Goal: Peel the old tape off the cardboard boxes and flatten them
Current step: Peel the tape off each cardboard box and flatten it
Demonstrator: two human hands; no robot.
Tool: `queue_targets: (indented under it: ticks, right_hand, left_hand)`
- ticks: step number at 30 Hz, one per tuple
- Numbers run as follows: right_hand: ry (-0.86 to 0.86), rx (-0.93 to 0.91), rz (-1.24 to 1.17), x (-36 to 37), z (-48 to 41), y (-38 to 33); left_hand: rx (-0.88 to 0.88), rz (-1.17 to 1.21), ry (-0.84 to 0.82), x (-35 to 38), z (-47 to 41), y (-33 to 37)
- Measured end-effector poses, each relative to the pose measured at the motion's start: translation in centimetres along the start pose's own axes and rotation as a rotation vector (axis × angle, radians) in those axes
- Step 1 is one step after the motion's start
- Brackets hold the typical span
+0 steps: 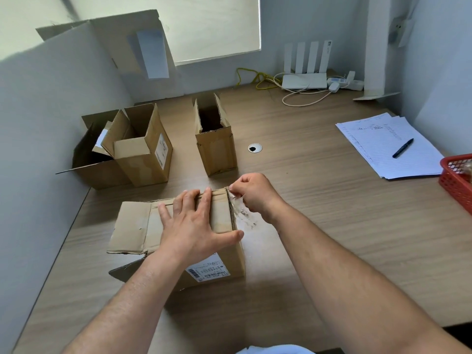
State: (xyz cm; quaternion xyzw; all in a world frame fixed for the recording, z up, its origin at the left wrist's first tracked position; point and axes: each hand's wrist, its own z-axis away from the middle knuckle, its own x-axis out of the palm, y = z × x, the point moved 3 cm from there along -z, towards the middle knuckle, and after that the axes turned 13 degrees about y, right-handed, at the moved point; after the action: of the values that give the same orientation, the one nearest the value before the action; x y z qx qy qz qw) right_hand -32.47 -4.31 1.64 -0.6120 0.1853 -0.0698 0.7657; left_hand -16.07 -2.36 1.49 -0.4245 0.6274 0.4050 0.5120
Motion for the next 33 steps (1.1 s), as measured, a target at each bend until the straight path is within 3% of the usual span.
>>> queue_targets:
  ticks: [5, 16, 25, 33]
  right_hand:
    - [-0.067, 0.187, -0.255, 0.8, 0.3, 0.8]
    - [-0.127, 0.384, -0.646, 0.9, 1.0, 3.2]
    - [-0.118, 0.079, -0.455, 0.1, 1.7, 4.2]
    - [-0.101, -0.097, -0.148, -0.4, 1.8, 2.1]
  left_hand:
    - [0.003, 0.007, 0.003, -0.1, -0.3, 0.0]
    - [-0.007, 0.012, 0.048, 0.2, -0.7, -0.3]
    - [-0.051, 0.006, 0.053, 0.1, -0.8, -0.4]
    - [0.005, 0.008, -0.149, -0.4, -1.4, -1.1]
